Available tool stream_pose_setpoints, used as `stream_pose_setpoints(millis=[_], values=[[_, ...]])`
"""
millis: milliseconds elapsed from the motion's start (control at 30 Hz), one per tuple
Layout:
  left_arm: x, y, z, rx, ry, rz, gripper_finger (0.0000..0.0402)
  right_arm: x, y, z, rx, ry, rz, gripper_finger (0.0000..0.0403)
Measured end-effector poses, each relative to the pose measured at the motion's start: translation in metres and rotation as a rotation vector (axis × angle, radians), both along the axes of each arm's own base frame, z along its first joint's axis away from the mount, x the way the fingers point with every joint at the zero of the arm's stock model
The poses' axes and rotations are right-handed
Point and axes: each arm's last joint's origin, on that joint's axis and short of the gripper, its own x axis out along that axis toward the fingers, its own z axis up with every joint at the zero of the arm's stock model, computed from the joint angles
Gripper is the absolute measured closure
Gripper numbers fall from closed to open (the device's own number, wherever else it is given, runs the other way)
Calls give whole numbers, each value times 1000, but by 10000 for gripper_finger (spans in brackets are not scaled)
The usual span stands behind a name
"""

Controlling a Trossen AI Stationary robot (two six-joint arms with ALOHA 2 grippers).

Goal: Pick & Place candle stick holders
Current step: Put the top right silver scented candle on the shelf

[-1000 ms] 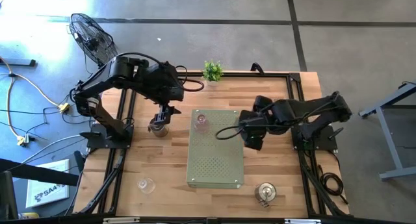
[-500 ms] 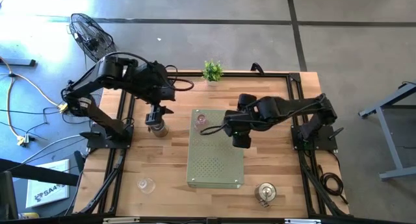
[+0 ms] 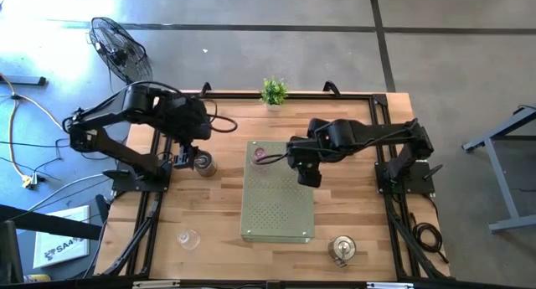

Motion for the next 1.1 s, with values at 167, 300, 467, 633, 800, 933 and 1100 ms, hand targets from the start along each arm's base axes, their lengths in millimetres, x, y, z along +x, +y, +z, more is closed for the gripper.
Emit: stream_pose_setpoints(millis=[167,300,467,633,800,933,1100], values=[[-1,0,-11,-2,34,1,181,9,2,-9,20,15,12,45],[-1,0,-14,-12,40,21,181,19,5,-21,34,63,36,44],[-1,0,-14,-14,40,21,181,24,5,-27,29,81,41,44],[-1,0,-14,-13,41,21,181,26,5,-27,23,72,51,43],[-1,0,-14,-13,41,21,181,28,5,-27,19,59,75,43],[-1,0,-14,-13,41,21,181,30,1,-27,23,41,70,42],[-1,0,-14,-14,41,21,181,31,-4,-27,25,41,56,42]])
